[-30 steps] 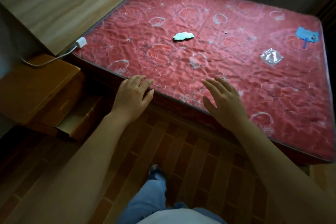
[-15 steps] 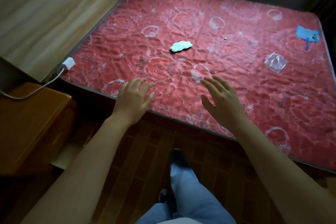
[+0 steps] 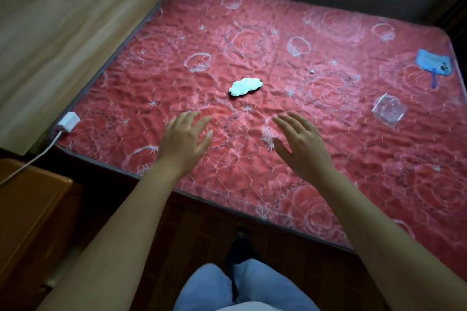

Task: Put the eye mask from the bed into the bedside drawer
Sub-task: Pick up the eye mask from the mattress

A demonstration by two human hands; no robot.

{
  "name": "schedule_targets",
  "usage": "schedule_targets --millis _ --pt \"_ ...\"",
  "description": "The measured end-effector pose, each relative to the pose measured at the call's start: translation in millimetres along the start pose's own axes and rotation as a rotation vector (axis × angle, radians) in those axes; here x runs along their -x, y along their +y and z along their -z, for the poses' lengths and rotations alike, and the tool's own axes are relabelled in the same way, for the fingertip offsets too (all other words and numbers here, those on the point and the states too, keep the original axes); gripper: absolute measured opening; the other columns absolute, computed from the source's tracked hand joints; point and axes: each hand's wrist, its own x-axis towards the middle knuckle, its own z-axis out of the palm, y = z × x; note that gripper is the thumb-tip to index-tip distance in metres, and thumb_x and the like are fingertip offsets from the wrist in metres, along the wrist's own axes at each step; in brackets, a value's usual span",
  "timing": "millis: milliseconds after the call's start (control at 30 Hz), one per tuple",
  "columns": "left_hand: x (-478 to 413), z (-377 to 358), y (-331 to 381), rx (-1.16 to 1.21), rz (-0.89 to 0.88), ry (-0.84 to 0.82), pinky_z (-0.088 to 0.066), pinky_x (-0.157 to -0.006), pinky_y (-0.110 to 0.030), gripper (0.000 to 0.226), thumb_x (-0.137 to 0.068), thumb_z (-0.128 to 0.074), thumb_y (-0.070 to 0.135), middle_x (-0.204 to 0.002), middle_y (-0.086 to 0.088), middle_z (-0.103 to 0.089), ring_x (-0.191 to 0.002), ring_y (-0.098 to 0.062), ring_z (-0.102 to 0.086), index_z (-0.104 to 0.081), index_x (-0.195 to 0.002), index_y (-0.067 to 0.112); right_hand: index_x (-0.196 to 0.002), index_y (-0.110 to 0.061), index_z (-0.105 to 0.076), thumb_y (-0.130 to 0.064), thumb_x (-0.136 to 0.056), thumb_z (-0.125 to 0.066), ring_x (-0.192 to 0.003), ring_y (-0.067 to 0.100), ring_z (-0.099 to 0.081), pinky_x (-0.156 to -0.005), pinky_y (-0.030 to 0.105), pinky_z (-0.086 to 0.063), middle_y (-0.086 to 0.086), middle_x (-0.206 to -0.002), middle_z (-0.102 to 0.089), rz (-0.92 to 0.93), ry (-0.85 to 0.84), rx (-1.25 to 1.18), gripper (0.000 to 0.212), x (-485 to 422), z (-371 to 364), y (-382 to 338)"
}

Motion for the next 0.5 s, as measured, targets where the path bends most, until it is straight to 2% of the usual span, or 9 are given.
schedule_targets --millis 133,267,500 --pt "-33 0 -5 -0.007 -0.015 -0.019 -0.024 -0.111 -0.048 0.041 -0.091 -0.038 0.034 -0.138 -0.011 -0.046 -0.131 -0.026 -0.036 -0.044 -0.13 0.02 -0.132 -0.011 -0.044 -0.029 -0.091 -0.047 -0.131 0.031 -0.04 -0.11 0.049 -0.032 0.012 -0.135 -0.052 -0.025 0.01 -0.002 0.045 -29 2 10" --pt "-57 0 -10 -0.012 -0.042 -0.019 -0.024 -0.111 -0.049 0.041 -0.091 -0.038 0.034 -0.138 -0.012 -0.046 -0.131 -0.027 -0.036 -0.043 -0.13 0.021 -0.134 -0.012 -0.041 -0.038 -0.091 -0.039 -0.135 0.029 -0.033 -0.112 0.048 -0.028 0.011 -0.14 -0.047 -0.071 -0.019 0.005 0.05 -48 3 14" --pt "-89 0 -22 -0.04 -0.111 -0.072 -0.021 -0.111 -0.049 0.042 -0.091 -0.038 0.036 -0.139 -0.011 -0.044 -0.131 -0.027 -0.035 -0.042 -0.131 0.022 -0.134 -0.01 -0.041 -0.029 -0.092 -0.046 -0.134 0.029 -0.035 -0.11 0.046 -0.028 0.013 -0.14 -0.048 -0.125 0.026 0.025 0.046 -69 -1 11"
